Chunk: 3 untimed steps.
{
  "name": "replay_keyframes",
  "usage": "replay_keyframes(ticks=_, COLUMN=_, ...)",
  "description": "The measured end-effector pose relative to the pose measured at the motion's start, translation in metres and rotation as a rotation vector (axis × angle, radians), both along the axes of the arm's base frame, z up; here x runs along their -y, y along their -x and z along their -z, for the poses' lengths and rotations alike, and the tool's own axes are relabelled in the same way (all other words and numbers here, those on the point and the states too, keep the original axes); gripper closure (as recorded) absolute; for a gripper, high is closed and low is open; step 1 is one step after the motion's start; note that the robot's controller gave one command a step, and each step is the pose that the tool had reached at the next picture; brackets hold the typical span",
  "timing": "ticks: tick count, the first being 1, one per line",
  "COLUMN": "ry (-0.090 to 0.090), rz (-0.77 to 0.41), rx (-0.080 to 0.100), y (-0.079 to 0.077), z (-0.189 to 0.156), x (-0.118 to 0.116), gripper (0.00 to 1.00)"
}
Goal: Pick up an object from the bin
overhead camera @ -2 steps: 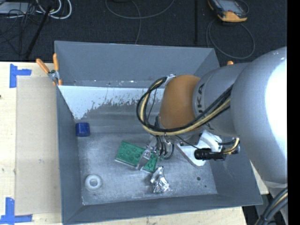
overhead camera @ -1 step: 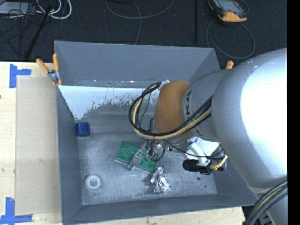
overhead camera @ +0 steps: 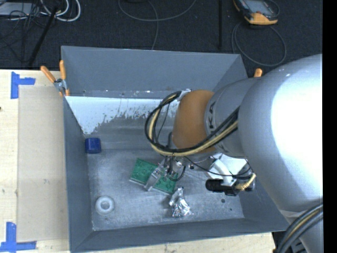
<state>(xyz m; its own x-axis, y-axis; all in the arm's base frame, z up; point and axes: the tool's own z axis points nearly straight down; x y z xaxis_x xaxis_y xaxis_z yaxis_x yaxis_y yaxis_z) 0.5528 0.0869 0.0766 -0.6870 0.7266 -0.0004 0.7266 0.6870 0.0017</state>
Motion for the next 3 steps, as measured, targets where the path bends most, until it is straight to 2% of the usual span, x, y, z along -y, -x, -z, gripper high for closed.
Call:
replay_keyframes(ticks=1, ry=0.001, rz=-0.001, rx=0.007, y=-0.002, z=-0.002, x=0.000, gripper=1.00)
replay_keyframes(ticks=2, ry=0.000, rz=-0.004, rx=0.005, y=-0.004, z=-0.082, x=0.001, gripper=1.00)
replay_keyframes(ticks=3, ry=0.001, rz=-0.008, rx=0.000, y=-0.005, z=-0.117, x=0.001, gripper=1.00)
